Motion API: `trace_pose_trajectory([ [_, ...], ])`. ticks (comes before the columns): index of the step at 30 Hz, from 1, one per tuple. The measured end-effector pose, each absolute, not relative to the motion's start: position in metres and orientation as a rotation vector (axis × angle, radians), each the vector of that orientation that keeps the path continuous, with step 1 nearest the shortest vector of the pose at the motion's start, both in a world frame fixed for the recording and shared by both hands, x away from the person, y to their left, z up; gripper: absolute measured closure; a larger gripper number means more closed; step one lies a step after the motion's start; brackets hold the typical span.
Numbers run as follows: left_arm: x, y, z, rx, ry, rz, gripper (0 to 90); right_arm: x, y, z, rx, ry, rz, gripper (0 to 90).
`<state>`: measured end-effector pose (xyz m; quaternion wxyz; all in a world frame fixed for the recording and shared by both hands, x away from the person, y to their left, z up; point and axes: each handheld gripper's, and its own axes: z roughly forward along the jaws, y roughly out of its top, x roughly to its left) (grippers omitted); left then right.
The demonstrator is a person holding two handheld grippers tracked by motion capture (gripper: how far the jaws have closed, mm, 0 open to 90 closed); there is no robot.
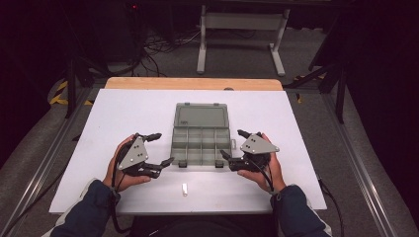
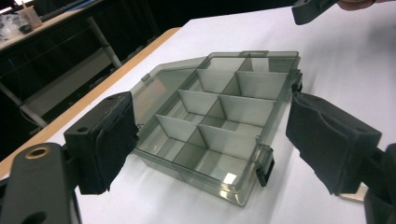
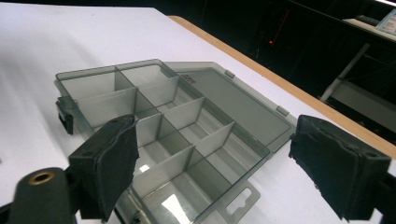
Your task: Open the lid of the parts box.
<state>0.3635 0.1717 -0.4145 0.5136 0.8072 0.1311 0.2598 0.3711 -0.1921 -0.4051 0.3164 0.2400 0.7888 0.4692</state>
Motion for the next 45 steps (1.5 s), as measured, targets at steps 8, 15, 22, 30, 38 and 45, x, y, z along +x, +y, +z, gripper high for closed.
trace_pose_trajectory([
  [8, 0.353, 0.178, -0.422, 1.951, 0.313, 0.592, 17.1, 0.362, -0.194, -0.411, 0.616, 2.081, 1.202, 15.1],
  [15, 0.346, 0.179, -0.435, 2.002, 0.324, 0.525, 13.8, 0.356, -0.202, -0.416, 0.638, 2.095, 1.179, 13.5],
  [22, 0.340, 0.176, -0.448, 2.063, 0.339, 0.459, 9.2, 0.353, -0.213, -0.419, 0.660, 2.099, 1.200, 10.5],
  [30, 0.336, 0.172, -0.456, 2.131, 0.326, 0.395, 8.2, 0.347, -0.218, -0.424, 0.664, 2.099, 1.201, 6.4],
  [38, 0.333, 0.158, -0.465, 2.227, 0.282, 0.277, 10.4, 0.351, -0.216, -0.427, 0.658, 2.118, 1.193, 6.0],
  [45, 0.335, 0.144, -0.468, 2.302, 0.257, 0.234, 15.3, 0.362, -0.209, -0.430, 0.658, 2.149, 1.182, 6.5],
])
